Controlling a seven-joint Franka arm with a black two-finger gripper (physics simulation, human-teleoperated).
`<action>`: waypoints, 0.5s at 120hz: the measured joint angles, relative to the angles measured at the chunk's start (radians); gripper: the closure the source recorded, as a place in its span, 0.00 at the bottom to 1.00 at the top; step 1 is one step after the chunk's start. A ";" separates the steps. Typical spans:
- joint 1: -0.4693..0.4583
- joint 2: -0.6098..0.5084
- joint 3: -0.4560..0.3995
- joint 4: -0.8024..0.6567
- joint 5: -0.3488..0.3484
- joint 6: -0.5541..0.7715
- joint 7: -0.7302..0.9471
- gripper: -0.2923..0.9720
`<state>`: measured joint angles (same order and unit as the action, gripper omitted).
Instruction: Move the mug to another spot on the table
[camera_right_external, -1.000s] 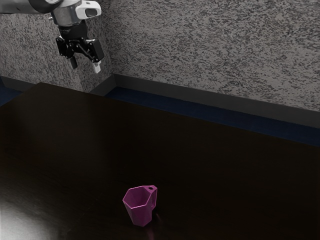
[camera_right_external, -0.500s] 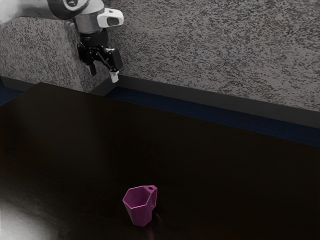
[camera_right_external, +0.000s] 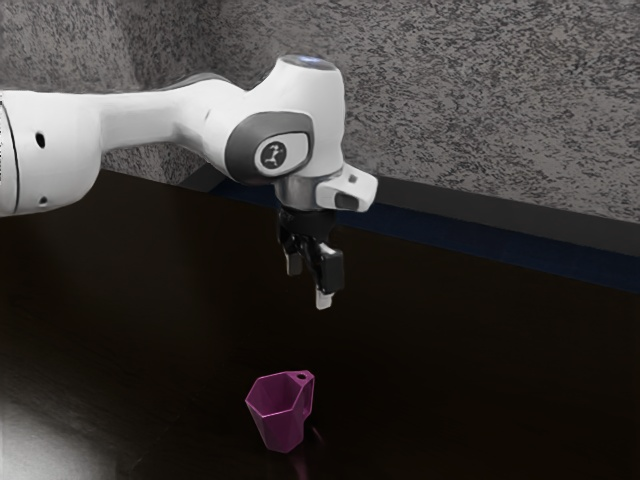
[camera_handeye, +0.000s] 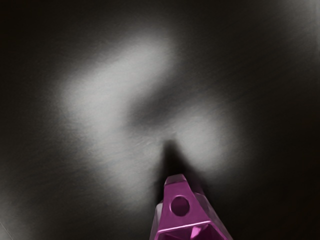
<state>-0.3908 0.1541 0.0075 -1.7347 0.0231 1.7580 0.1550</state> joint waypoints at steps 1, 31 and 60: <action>-0.001 -0.001 0.000 -0.008 -0.001 0.007 0.002 0.23; -0.011 0.021 0.016 -0.199 -0.116 0.225 0.054 0.23; -0.021 0.061 0.020 -0.272 -0.157 0.304 0.037 0.23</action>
<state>-0.4119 0.2150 0.0279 -2.0064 -0.1334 2.0622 0.1923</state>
